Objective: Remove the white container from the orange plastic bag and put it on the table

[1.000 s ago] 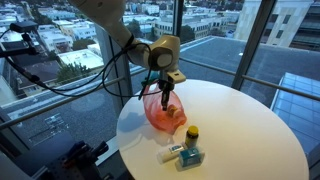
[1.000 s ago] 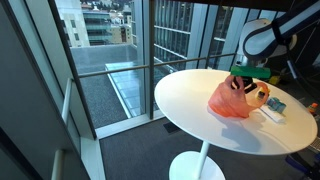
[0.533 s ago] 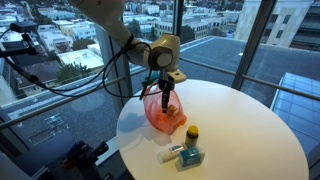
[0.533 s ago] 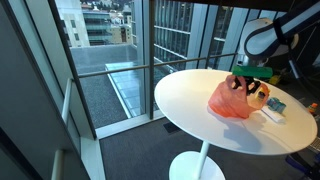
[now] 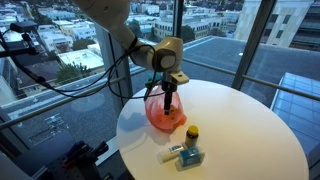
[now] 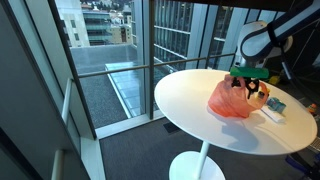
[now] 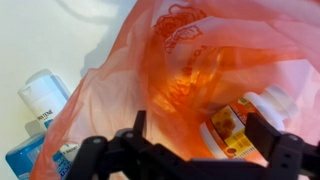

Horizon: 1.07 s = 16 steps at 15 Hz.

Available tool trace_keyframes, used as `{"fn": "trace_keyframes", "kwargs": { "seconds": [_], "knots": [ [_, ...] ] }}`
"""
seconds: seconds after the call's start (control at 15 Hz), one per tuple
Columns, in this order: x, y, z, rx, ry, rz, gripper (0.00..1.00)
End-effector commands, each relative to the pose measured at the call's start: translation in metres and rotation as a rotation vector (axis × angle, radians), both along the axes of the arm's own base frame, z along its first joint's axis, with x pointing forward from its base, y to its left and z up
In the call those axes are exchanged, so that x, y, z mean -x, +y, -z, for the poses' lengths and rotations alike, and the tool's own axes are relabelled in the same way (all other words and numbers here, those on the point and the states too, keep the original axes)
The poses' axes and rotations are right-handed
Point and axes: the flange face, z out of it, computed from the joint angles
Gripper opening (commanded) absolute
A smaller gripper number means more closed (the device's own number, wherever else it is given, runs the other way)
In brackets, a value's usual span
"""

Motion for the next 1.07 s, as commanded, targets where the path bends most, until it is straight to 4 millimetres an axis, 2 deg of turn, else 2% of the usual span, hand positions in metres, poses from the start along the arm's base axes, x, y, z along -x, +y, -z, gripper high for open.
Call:
{"fn": "trace_keyframes", "kwargs": {
  "seconds": [0.0, 0.2, 0.53, 1.0],
  "knots": [
    [-0.021, -0.012, 0.006, -0.008, 0.018, 0.075, 1.0],
    [-0.035, -0.014, 0.014, -0.01, 0.021, 0.121, 1.0],
    [-0.054, -0.002, 0.022, -0.011, -0.009, 0.185, 1.0],
    [-0.06, 0.017, 0.047, -0.009, 0.02, 0.212, 1.0]
  ]
}}
